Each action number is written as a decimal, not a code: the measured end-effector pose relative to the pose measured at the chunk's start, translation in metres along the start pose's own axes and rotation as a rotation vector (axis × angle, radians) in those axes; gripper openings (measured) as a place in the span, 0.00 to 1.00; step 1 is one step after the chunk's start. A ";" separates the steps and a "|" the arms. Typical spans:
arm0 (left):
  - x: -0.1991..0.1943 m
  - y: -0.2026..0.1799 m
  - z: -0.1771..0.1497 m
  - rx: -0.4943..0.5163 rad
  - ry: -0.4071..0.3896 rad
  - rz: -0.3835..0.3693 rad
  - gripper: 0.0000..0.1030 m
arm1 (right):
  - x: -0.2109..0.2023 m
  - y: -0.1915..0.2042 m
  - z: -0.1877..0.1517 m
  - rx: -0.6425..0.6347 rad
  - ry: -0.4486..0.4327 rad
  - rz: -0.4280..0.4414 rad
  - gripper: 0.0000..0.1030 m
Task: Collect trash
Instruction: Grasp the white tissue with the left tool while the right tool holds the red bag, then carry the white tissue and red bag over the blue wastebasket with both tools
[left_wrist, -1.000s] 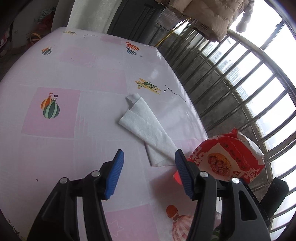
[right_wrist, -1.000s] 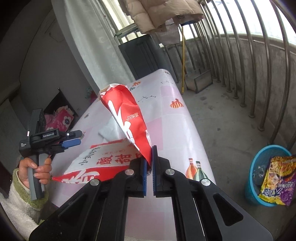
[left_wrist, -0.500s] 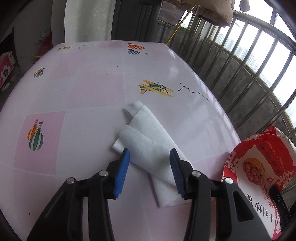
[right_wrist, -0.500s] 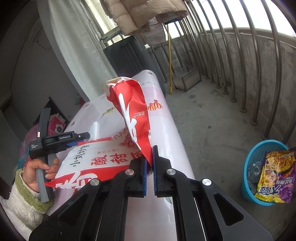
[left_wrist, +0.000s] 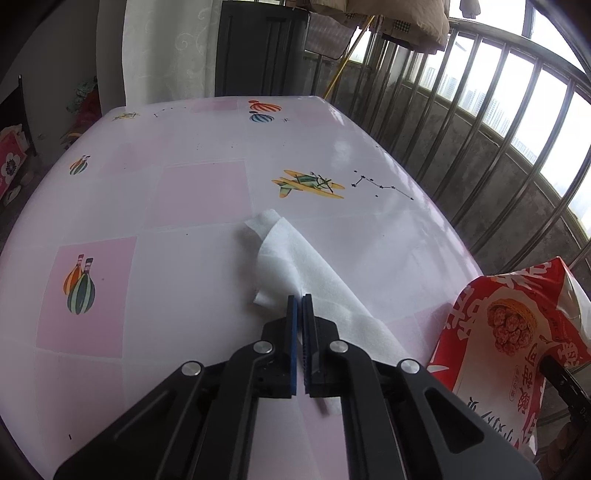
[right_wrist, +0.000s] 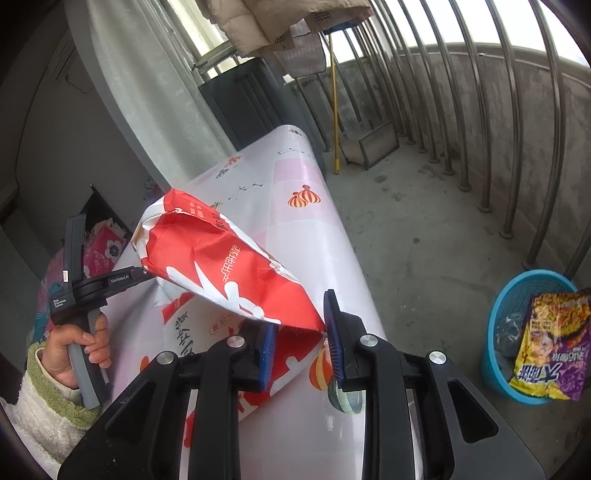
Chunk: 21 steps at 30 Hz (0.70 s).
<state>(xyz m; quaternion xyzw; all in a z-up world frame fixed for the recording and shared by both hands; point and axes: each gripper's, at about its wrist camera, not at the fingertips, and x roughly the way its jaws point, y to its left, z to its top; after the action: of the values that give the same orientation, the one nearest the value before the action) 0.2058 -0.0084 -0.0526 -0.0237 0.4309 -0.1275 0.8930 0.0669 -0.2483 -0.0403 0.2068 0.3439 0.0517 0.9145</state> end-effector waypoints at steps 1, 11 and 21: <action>-0.004 0.000 0.000 -0.002 -0.008 -0.008 0.01 | 0.000 -0.002 0.000 0.005 -0.001 0.002 0.18; -0.063 0.004 0.004 0.015 -0.133 -0.035 0.01 | -0.011 0.002 0.000 0.013 -0.042 0.040 0.05; -0.118 0.005 0.005 0.042 -0.244 -0.026 0.01 | -0.024 0.014 0.007 -0.002 -0.100 0.093 0.01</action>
<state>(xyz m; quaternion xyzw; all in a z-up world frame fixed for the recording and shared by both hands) 0.1399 0.0259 0.0399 -0.0261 0.3162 -0.1443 0.9373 0.0534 -0.2432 -0.0151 0.2239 0.2877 0.0841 0.9274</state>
